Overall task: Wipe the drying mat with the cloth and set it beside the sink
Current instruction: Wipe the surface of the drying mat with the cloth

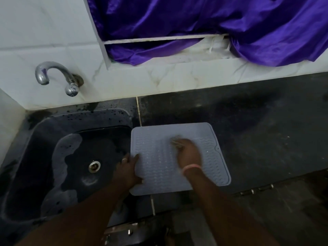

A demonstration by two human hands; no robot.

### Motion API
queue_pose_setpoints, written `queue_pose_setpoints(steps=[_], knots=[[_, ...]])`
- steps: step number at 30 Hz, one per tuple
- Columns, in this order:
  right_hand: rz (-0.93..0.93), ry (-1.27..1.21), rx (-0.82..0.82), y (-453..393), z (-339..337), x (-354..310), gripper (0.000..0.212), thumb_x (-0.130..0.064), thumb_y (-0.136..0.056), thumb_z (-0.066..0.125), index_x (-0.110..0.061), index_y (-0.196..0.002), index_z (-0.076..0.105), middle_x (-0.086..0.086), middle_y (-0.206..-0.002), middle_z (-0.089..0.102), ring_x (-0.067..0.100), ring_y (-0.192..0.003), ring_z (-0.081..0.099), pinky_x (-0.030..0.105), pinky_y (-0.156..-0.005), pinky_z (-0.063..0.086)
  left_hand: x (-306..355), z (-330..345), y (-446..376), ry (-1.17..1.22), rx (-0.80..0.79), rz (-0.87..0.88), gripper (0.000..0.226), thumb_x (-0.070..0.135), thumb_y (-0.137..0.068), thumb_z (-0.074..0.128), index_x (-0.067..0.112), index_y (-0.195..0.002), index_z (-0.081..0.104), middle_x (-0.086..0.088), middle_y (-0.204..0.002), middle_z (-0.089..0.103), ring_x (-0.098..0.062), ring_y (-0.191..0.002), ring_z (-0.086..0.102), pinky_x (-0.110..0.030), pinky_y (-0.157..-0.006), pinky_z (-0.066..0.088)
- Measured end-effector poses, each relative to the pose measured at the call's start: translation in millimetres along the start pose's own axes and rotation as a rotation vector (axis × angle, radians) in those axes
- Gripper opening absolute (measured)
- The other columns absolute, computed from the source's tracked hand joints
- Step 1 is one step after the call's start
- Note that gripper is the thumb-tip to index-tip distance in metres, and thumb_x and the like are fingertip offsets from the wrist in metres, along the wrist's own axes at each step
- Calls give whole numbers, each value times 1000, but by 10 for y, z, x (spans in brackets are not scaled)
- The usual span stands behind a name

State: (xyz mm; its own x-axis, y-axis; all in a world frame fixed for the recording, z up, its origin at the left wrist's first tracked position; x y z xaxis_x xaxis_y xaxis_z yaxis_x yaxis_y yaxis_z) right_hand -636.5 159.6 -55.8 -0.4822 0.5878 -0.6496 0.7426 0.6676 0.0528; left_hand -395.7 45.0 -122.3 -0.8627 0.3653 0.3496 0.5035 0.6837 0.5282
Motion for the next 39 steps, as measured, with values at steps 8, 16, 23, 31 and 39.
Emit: queue_pose_setpoints(steps=[8,16,23,31,39], knots=[[108,428,31,-174,96,14,23,-18,-95,49,-12,-110,66,11,-109,67,29,-98,65,39,-86,54,213,-124,-131,-132,103,-41,101,40,-74,77,38,-154,14,-6,-163,12,-36,-145,21,-52,-114,30],[-150,-80,-293,-240,733,-962,11,-29,-87,65,-26,-96,71,-10,-93,69,11,-88,65,30,-86,54,-442,-330,-311,119,105,-297,130,50,-62,87,25,-158,3,-15,-158,27,-38,-141,34,-56,-110,38],[180,248,-253,-1146,-227,586,39,-40,-97,48,-16,-125,64,9,-129,63,27,-116,59,35,-103,44,219,-319,-446,67,120,-94,102,50,-71,80,42,-153,21,-8,-162,20,-38,-145,23,-56,-115,29],[137,582,-157,-674,265,491,64,-38,-98,41,-24,-155,15,14,-159,20,40,-138,31,54,-113,28,337,-362,-541,-62,118,-41,112,47,-72,81,29,-155,9,-5,-165,10,-37,-149,14,-60,-118,20],[-219,376,-318,-276,1297,-1059,45,-20,-102,39,-12,-146,38,17,-157,25,29,-143,29,41,-116,30,277,-424,-600,-80,171,-35,113,49,-78,73,28,-157,-5,-1,-165,3,-36,-147,12,-57,-117,21]])
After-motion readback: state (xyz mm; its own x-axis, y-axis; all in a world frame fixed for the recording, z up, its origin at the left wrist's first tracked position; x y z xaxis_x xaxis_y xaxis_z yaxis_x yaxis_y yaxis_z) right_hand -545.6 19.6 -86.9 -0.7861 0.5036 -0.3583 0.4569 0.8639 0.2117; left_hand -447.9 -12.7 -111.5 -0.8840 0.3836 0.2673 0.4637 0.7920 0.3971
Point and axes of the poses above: each hand's wrist, its own y-axis away from the middle knuckle, its own z-axis out of the palm, x = y × z, the point moved 10 cm from there along -y, towards the middle knuckle
